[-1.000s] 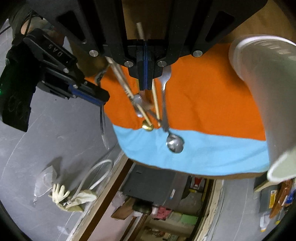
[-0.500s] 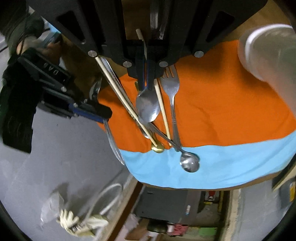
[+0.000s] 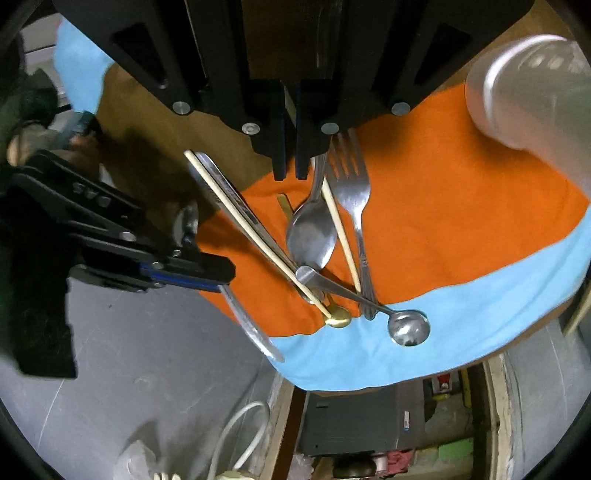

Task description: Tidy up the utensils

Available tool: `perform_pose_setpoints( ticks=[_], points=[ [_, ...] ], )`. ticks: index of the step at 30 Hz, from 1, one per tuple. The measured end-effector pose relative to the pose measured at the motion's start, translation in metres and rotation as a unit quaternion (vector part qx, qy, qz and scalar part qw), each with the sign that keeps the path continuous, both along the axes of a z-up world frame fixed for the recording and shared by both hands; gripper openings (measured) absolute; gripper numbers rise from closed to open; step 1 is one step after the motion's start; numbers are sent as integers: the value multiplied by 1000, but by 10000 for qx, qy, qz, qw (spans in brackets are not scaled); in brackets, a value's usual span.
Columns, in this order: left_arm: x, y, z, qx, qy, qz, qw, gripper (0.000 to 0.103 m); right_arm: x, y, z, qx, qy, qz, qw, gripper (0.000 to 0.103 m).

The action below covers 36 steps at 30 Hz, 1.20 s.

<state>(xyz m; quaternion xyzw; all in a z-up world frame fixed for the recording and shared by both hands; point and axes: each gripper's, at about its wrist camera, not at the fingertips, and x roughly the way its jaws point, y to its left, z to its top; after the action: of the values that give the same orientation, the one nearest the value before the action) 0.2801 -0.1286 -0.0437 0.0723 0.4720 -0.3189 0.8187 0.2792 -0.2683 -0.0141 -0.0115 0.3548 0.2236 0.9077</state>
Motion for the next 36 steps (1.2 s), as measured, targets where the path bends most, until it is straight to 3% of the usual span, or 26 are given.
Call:
perform_pose_setpoints(
  ticks=[5,10,16,19,21,27,34,36],
  points=[
    [3,-9,-1,156,-177,62,9997,2,-1,-6,0,22,2,-18,10000,5],
    [-4,-21,-7,546,-750,-80,9957,3,0,-10,-3,115,45,-49,9999,5],
    [-12,-28,-1,477,-1127,-136,9924,3,-1,-12,-1,141,26,-46,9999,5],
    [-11,-33,-4,688,-1291,-75,9892,4,0,-14,-1,162,38,-75,9998,5],
    [-5,-40,-8,827,-1341,-13,9875,5,-1,-14,-1,190,40,-90,9998,5],
    [-1,-48,-16,1226,-1557,-68,9801,22,-2,-15,-1,202,39,-86,9998,5],
    [14,-49,-20,1480,-1475,57,9779,21,0,-15,0,223,66,-115,9997,5],
    [13,-52,-23,1607,-1509,31,9754,16,0,-15,0,213,74,-127,9997,5]
  ],
)
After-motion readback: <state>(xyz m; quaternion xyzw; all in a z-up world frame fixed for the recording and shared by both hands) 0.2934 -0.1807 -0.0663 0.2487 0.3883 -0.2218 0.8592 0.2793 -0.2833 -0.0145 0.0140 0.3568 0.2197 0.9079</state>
